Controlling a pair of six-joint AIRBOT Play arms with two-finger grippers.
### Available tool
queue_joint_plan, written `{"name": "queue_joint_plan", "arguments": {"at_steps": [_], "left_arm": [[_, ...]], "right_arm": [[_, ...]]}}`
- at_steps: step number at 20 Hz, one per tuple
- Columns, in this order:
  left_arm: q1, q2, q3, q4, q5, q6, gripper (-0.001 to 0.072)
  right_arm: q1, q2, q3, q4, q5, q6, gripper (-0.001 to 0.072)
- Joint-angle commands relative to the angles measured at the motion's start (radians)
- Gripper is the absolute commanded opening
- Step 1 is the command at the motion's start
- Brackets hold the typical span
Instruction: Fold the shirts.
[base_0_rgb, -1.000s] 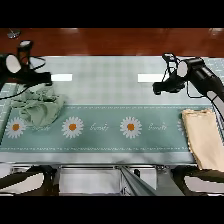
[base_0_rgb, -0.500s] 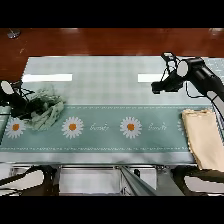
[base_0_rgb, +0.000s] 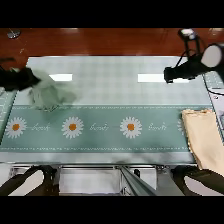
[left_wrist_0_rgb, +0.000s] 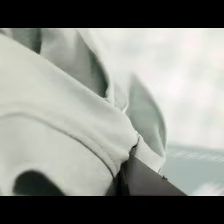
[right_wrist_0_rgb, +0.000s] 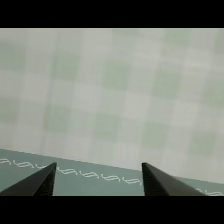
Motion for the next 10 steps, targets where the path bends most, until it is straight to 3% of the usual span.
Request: {"name": "queue_joint_plan", "arguments": {"at_steps": [1,5,10], "left_arm": [[-0.021,0.145,0.174,-0.166,0.035,0.026,0.0034],[-0.165,0.186,0.393,-0.17,0.054,0.026,0.0033],[-0.43,0.166,0.531,-0.169,0.334,0.027,0.0033]], "right_arm": [[0.0,0.177,0.007,-0.031,0.0,-0.001,0.062],[0.0,0.352,0.007,-0.03,-0.001,0.011,0.062],[0.0,0.491,0.007,-0.016,0.082,0.014,0.062]]}}
